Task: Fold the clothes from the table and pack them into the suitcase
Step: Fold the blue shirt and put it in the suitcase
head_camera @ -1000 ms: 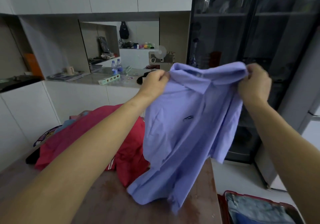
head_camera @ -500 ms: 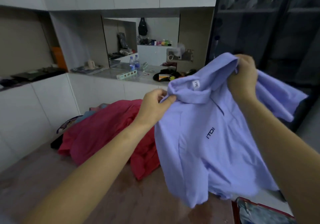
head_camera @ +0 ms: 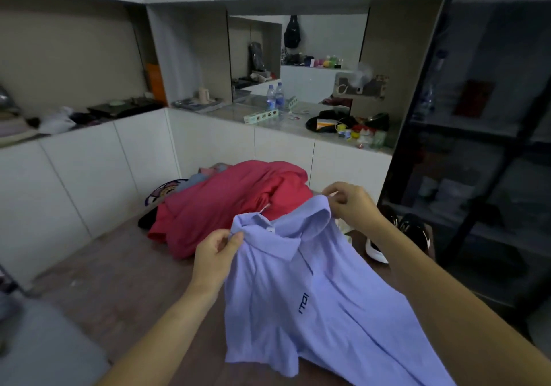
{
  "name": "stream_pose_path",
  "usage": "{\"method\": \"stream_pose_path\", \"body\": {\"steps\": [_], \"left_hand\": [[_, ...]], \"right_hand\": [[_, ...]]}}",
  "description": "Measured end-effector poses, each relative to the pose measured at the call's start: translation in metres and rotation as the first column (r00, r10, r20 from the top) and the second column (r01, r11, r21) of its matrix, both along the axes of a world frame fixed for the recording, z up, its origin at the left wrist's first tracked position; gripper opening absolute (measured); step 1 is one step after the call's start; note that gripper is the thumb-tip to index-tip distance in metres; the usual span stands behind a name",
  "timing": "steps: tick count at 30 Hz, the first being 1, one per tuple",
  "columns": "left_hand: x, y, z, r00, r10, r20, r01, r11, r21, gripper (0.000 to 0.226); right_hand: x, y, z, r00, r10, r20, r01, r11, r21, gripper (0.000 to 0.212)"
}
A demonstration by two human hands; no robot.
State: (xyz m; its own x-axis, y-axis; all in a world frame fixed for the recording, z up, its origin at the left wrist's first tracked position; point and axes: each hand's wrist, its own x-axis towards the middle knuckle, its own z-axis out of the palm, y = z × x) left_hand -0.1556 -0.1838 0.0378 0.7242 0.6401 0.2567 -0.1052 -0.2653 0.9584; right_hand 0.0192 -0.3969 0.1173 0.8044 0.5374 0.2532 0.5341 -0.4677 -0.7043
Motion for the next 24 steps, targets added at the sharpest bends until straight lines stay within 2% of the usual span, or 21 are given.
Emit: {"method": "stream_pose_path", "body": {"steps": [2, 4, 7, 10, 12, 14, 19, 22, 24], "left_hand": [[-0.005, 0.007, -0.003, 0.999, 0.044, 0.002, -0.044, 0.997, -0.065, 0.021], [-0.009, 0.012, -0.009, 0.998, 0.064, -0.013, -0.065, 0.993, -0.101, 0.008], [-0.019, 0.016, -0.02, 0.998, 0.07, -0.012, -0.07, 0.986, -0.151, 0.012], [-0.031, 0.017, -0.035, 0.997, 0.077, -0.03, -0.081, 0.98, -0.182, 0.023], [-0.039, 0.018, -0.048, 0.994, 0.083, -0.072, -0.095, 0.981, -0.169, 0.017], [-0.048, 0.025, -0.064, 0.987, 0.113, -0.118, -0.131, 0.978, -0.161, 0.009], [-0.081, 0.046, -0.102, 0.94, 0.229, -0.251, -0.263, 0.958, -0.113, 0.025], [-0.1, 0.065, -0.13, 0.881, 0.307, -0.361, -0.385, 0.908, -0.168, 0.031], [-0.11, 0.075, -0.146, 0.845, 0.282, -0.455, -0.38, 0.915, -0.138, 0.046]], "right_hand": [[0.001, 0.006, -0.003, 0.991, 0.056, -0.124, -0.048, 0.997, 0.067, 0.021], [0.003, 0.012, -0.007, 0.988, 0.083, -0.132, -0.076, 0.995, 0.06, 0.025], [0.005, 0.02, -0.012, 0.987, 0.13, -0.094, -0.131, 0.991, -0.013, 0.02], [0.014, 0.033, -0.025, 0.983, 0.179, -0.042, -0.183, 0.969, -0.167, 0.018], [0.017, 0.049, -0.035, 0.971, 0.24, 0.01, -0.224, 0.918, -0.329, 0.017], [0.015, 0.069, -0.046, 0.961, 0.278, 0.003, -0.255, 0.885, -0.39, 0.017], [0.0, 0.133, -0.083, 0.951, 0.293, -0.097, -0.308, 0.876, -0.371, 0.018], [-0.016, 0.168, -0.117, 0.943, 0.283, -0.177, -0.322, 0.909, -0.265, 0.008], [-0.025, 0.178, -0.144, 0.934, 0.255, -0.248, -0.309, 0.927, -0.21, 0.018]]}}
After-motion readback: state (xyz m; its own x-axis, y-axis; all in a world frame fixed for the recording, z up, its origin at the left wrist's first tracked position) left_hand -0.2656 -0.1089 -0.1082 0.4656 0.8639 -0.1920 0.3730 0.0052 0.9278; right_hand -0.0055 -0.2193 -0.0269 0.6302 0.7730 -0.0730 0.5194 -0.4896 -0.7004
